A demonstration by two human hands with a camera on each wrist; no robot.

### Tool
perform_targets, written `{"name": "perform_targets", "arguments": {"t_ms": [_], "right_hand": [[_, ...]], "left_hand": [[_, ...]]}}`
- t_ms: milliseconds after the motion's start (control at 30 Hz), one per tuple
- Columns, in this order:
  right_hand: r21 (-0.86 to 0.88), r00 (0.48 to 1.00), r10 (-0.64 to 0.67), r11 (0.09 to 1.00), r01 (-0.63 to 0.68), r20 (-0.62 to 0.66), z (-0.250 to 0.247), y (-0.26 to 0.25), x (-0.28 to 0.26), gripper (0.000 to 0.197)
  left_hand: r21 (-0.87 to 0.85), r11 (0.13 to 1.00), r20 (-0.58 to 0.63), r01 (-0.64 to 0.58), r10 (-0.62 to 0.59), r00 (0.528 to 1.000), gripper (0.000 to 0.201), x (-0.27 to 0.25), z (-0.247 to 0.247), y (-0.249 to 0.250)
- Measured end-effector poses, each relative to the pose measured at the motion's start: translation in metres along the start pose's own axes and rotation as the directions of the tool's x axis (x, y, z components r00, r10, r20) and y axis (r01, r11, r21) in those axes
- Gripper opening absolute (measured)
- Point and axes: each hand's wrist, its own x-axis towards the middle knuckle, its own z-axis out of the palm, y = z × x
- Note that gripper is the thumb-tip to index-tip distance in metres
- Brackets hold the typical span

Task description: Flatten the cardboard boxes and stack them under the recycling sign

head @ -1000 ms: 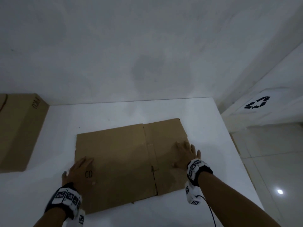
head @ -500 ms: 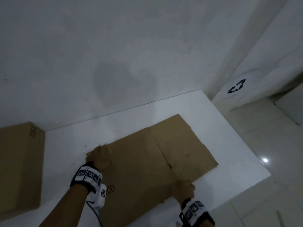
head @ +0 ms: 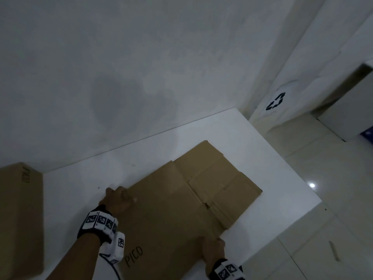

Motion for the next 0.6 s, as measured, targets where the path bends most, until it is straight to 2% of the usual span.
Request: {"name": "perform_targets", "arguments": {"t_ms": [33,67,167,300,433,500,600], "right_hand": [[0.013,0.997,-0.044,0.999,0.043,0.068,-0.002,-0.005,-0.004,0.033],[0.020,0.995,-0.066,0.998,0.064,0.081,-0.004,-0.006,-0.002,0.025],[0.141,0.987,-0.088,0.988,0.068,0.137,-0.015,-0.009,0.000,0.028],[0.255,0.967,-0.041,0.967,-0.025,0.253,-0.049,-0.009,0.010,0.035],[0.298,0.975,0.014,0.951,-0.082,0.223,-0.094,-0.032,0.010,0.025],[0.322,0.975,-0.025,0.946,-0.048,0.220,-0.121,-0.042,0.018,0.024],[0.385,0.968,-0.108,0.923,0.012,0.228,-0.168,-0.053,0.038,0.036]], "left_hand": [[-0.034,0.999,-0.010,-0.020,0.020,1.000,0.063,-0.001,0.001,0.000],[-0.030,0.999,-0.004,-0.042,0.042,0.999,0.052,-0.003,0.002,0.001],[0.012,0.991,-0.003,-0.133,0.133,0.991,0.032,-0.013,0.002,0.010],[-0.037,0.988,-0.026,-0.152,0.151,0.988,0.034,-0.033,0.007,0.031],[-0.031,0.984,-0.164,-0.177,0.170,0.972,0.037,-0.056,0.028,0.067],[-0.066,0.981,-0.200,-0.180,0.163,0.966,0.035,-0.067,0.040,0.095],[-0.161,0.972,-0.219,-0.171,0.134,0.967,0.032,-0.084,0.062,0.144]]}}
